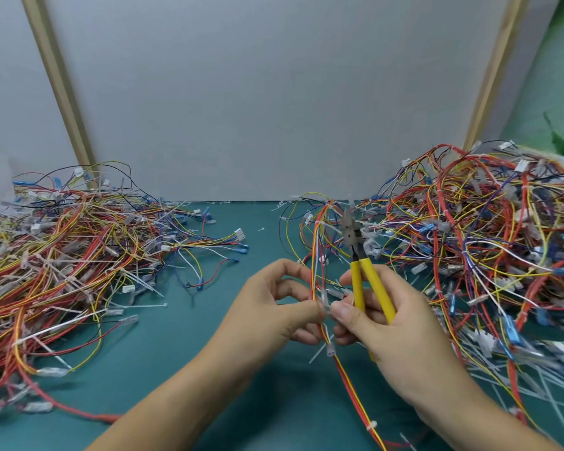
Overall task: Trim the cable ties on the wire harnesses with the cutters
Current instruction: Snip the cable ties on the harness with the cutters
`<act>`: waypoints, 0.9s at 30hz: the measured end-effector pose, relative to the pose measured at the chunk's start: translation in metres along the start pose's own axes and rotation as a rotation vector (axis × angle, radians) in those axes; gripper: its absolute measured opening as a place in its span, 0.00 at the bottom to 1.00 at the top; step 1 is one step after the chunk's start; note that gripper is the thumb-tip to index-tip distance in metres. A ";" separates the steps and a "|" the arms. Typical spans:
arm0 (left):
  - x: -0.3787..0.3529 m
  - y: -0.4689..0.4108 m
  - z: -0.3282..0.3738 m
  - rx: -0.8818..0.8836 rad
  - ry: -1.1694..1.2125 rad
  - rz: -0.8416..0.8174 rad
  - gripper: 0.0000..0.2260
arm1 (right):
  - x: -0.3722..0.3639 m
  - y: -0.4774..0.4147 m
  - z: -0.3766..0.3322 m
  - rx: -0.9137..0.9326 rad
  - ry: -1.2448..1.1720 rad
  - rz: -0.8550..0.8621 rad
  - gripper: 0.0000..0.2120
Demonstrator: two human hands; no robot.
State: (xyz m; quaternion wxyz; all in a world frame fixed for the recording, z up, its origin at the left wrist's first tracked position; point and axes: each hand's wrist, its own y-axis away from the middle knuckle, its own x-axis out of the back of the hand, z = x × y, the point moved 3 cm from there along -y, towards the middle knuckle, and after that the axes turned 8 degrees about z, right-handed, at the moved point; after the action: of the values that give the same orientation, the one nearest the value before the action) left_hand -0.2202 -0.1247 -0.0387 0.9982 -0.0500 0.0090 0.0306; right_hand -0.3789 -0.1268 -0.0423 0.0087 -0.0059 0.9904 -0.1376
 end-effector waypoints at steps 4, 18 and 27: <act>0.001 0.000 0.001 -0.003 0.030 -0.020 0.16 | 0.002 -0.001 0.000 0.015 0.005 -0.031 0.12; 0.010 -0.001 0.007 -0.109 0.051 -0.048 0.20 | 0.012 -0.004 -0.011 0.109 0.072 0.065 0.06; 0.031 -0.009 0.018 -0.177 0.111 0.151 0.20 | 0.006 0.007 -0.022 -0.028 0.260 -0.204 0.25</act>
State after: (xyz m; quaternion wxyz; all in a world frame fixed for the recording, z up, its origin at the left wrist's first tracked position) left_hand -0.1887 -0.1302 -0.0202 0.9828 -0.1386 0.0651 0.1034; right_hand -0.3853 -0.1141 -0.0230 -0.1336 -0.0885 0.9793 -0.1238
